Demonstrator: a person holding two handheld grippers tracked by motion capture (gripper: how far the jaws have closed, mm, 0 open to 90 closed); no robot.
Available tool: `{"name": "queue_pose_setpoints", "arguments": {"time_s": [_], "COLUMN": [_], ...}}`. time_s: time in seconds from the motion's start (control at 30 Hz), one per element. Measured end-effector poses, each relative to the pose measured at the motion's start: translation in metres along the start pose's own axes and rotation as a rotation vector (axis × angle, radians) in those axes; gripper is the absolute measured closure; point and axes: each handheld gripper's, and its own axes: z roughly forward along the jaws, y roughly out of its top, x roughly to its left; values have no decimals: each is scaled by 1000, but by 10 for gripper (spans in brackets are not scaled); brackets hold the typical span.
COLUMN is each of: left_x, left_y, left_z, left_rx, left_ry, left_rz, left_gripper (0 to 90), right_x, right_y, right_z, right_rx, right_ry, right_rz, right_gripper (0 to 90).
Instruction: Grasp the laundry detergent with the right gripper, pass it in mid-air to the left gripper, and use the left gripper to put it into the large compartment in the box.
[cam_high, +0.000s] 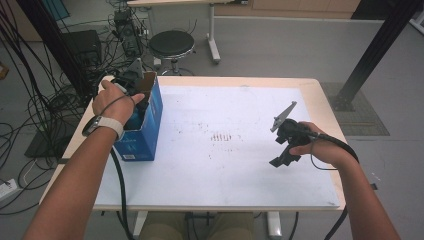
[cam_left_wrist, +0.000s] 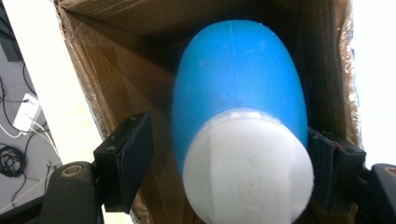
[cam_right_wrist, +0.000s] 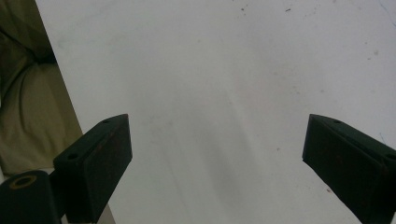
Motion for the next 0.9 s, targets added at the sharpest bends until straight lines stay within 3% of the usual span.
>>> {"name": "queue_pose_setpoints", "arguments": {"time_s": [0.27, 0.67, 0.9], "left_x": [1, -1, -8], "left_y": [-3, -5, -7], "left_z": [-10, -43, -73], "left_rx": [-35, -76, -85], "left_ry": [0, -51, -65], "left_rz": [8, 55, 133], "left_gripper": [167, 120, 111], "right_x": [2, 5, 7], "right_y": [4, 6, 2], "right_z": [0, -3, -10], "right_rx": [5, 10, 10], "right_ry": [-1, -10, -21], "right_rz": [-8, -8, 1], "right_gripper": [82, 82, 82]}}
